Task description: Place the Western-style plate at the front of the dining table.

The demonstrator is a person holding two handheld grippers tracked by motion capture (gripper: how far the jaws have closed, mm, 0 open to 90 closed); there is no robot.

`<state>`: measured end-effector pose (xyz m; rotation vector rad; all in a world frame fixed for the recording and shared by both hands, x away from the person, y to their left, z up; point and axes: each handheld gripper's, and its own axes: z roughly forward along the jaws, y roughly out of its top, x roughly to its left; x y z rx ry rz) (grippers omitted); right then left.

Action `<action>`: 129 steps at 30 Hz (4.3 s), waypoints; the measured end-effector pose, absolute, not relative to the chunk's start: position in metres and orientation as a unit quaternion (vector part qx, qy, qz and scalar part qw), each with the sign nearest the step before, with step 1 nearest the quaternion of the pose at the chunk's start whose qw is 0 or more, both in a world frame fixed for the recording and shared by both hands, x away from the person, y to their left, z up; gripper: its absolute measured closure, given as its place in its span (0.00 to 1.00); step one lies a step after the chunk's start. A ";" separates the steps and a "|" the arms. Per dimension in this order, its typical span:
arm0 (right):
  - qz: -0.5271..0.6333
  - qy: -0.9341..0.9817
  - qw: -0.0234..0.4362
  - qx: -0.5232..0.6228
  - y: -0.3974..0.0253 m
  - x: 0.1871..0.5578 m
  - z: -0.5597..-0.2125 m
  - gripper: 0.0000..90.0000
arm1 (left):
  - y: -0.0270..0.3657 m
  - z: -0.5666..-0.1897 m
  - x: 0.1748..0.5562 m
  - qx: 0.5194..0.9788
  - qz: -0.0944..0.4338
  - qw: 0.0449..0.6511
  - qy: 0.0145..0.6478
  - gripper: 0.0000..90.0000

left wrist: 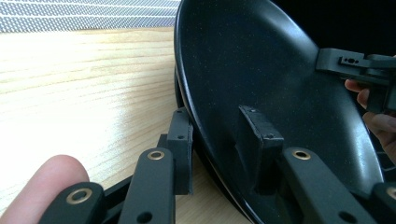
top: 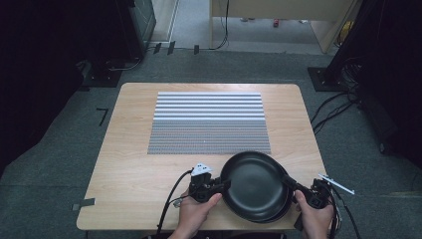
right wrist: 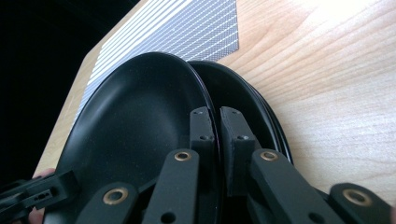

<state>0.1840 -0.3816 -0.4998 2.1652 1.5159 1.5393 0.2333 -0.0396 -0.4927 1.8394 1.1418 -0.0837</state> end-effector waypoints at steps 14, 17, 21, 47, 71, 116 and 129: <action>0.502 0.502 0.043 0.703 -0.370 0.191 -0.494 0.94 | -0.029 -0.485 0.239 0.743 -0.027 0.468 0.478 0.77; 0.504 0.499 0.036 0.704 -0.368 0.193 -0.493 0.94 | -0.027 -0.482 0.239 0.741 -0.026 0.470 0.479 0.78; 0.505 0.501 0.038 0.702 -0.367 0.195 -0.489 0.94 | -0.025 -0.478 0.241 0.740 -0.024 0.472 0.479 0.78; 0.511 0.533 0.043 0.673 -0.336 0.247 -0.444 0.94 | 0.009 -0.445 0.276 0.713 -0.012 0.493 0.498 0.78; 0.516 0.550 0.045 0.655 -0.295 0.311 -0.414 0.94 | 0.050 -0.422 0.325 0.685 -0.004 0.506 0.524 0.79; 0.482 0.560 0.059 0.671 -0.249 0.445 -0.433 0.94 | 0.078 -0.453 0.447 0.645 -0.022 0.468 0.604 0.78; 0.448 0.542 0.049 0.710 -0.256 0.475 -0.478 0.91 | 0.058 -0.481 0.478 0.657 -0.020 0.420 0.626 0.77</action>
